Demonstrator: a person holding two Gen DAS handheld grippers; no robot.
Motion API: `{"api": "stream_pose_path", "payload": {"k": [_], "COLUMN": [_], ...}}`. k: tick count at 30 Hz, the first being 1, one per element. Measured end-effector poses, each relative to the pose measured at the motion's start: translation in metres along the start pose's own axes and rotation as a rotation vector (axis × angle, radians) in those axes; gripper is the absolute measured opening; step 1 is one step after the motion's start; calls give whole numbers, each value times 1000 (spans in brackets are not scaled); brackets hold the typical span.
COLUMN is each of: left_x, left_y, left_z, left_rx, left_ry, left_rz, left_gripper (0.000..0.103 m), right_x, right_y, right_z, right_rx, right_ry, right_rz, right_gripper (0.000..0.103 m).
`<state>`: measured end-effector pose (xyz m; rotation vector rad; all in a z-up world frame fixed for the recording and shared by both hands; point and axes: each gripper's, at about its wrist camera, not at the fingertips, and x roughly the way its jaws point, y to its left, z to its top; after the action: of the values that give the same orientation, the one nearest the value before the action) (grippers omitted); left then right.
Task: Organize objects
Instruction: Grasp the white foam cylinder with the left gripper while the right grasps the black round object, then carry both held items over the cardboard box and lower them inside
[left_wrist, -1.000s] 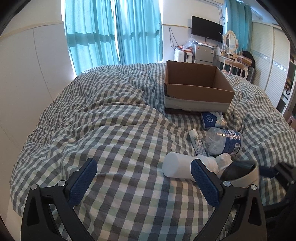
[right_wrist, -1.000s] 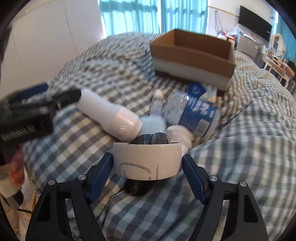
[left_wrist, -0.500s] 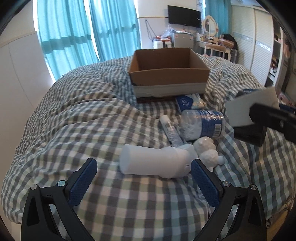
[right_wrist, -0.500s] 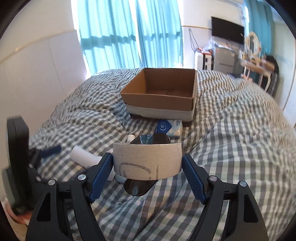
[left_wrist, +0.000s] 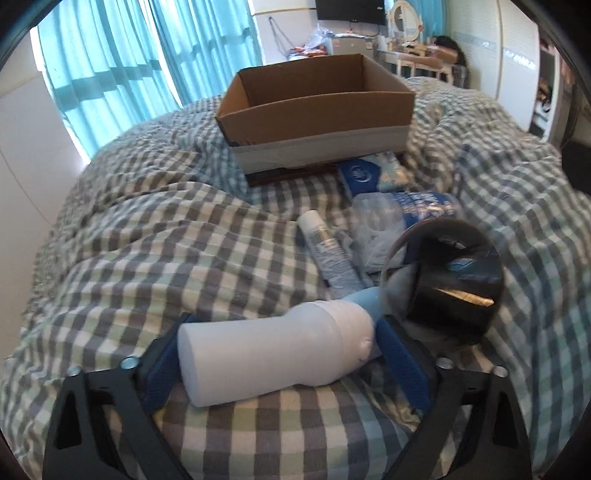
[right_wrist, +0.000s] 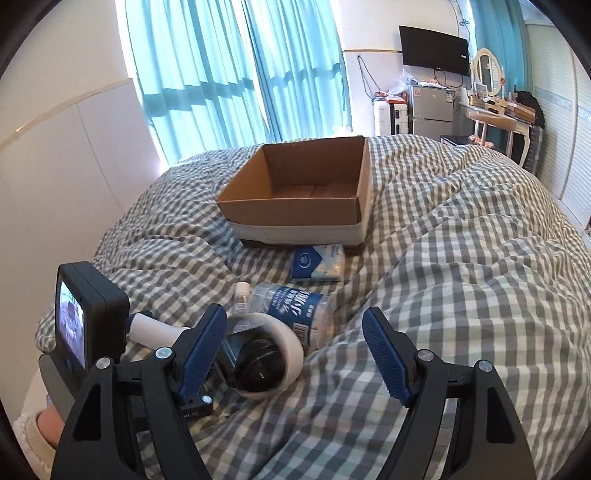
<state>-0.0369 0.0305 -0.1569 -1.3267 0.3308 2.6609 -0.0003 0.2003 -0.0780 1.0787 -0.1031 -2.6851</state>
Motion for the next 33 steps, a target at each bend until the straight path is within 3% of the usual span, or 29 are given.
{"api": "stream_pose_path", "payload": {"k": [9, 21, 29, 33], "left_x": [-24, -59, -56, -54], "left_y": [14, 68, 78, 84], "left_z": [-9, 2, 5, 8], "left_rx": [-65, -171, -182, -196], "left_ry": [-46, -140, -148, -149], "left_rz": [-53, 31, 1, -13], "left_gripper": [94, 94, 94, 94], "right_x": [20, 34, 65, 81], "right_y": [14, 52, 69, 67], "right_z": [-19, -30, -39, -36], "right_rx": [-93, -204, -289, -287], "right_ry": [98, 140, 201, 231], "right_rz": [16, 72, -5, -23], "right_gripper": [76, 76, 74, 65]}}
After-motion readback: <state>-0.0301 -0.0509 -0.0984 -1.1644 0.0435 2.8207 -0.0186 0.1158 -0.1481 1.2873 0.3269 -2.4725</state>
